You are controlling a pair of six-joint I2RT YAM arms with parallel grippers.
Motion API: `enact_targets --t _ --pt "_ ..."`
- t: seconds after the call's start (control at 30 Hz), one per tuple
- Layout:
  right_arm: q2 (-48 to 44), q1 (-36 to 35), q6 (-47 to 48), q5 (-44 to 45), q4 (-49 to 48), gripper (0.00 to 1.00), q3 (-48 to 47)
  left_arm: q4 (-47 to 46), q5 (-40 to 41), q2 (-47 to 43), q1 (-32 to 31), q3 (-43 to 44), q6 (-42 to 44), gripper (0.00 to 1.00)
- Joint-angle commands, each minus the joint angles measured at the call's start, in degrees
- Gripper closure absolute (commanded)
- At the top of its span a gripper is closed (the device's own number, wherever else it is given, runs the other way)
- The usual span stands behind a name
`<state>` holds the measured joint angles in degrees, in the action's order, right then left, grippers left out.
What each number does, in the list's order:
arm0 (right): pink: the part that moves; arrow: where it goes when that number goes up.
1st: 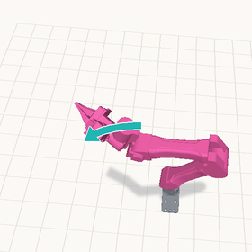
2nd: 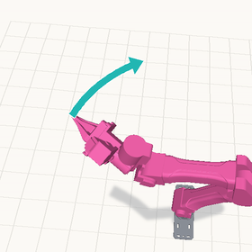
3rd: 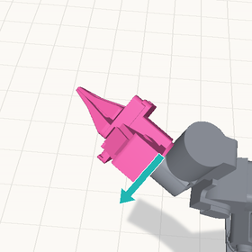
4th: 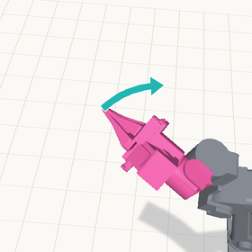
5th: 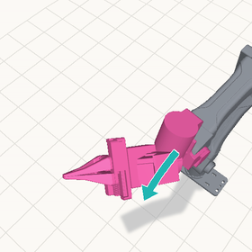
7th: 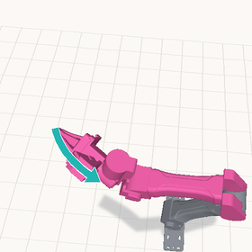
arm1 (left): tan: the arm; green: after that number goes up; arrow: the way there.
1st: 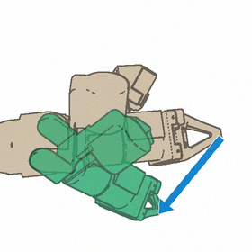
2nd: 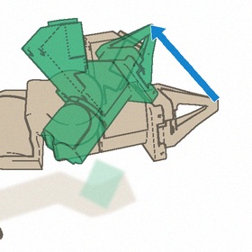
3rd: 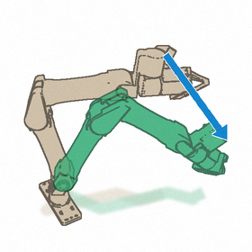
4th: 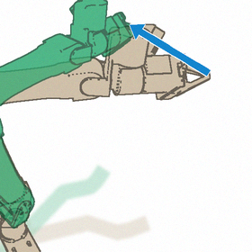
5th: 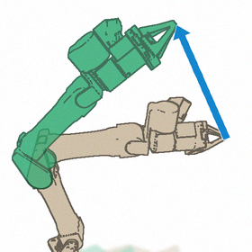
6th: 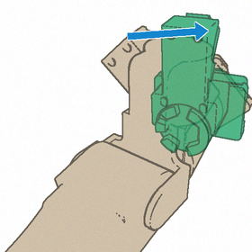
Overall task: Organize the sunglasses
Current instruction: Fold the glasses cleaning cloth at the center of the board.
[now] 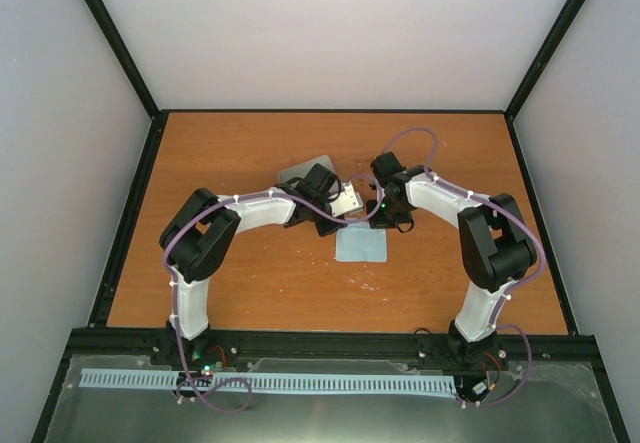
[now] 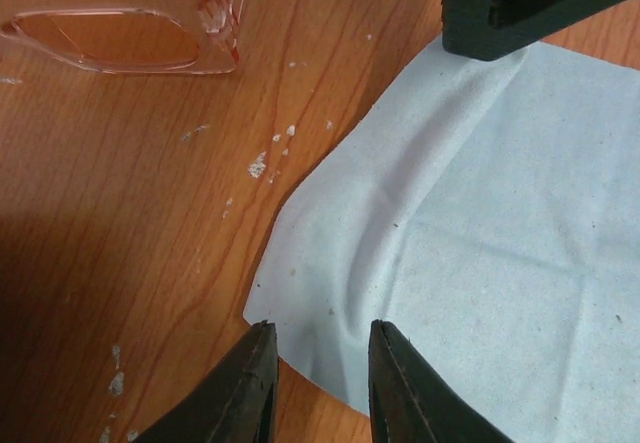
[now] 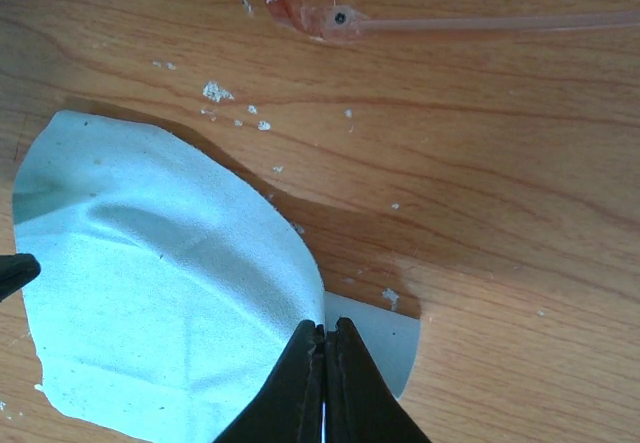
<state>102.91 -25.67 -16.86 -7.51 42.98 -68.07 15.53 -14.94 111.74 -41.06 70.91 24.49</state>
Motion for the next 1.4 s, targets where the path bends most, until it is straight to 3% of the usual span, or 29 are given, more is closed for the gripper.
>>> enact_targets --t 0.0,0.77,0.97,1.17,1.37 --pt "0.4 0.0 0.2 0.4 -0.7 0.97 -0.1 -1.5 0.3 1.4 -0.4 2.3 -0.8 0.73" --pt "0.5 0.0 0.4 0.1 -0.3 0.97 0.0 -3.9 0.9 4.9 1.4 4.3 -3.0 0.74" --pt "0.4 0.1 0.3 0.1 -0.2 0.97 0.1 -3.1 -1.2 5.2 1.4 3.0 -3.5 0.81" --pt "0.3 0.0 0.3 0.0 -0.3 0.97 0.6 -3.5 -1.2 5.0 1.4 1.0 -3.0 0.99" --pt "0.0 0.0 0.0 0.1 -0.6 0.97 0.5 -3.3 -1.1 4.0 1.4 0.9 -2.9 1.00"
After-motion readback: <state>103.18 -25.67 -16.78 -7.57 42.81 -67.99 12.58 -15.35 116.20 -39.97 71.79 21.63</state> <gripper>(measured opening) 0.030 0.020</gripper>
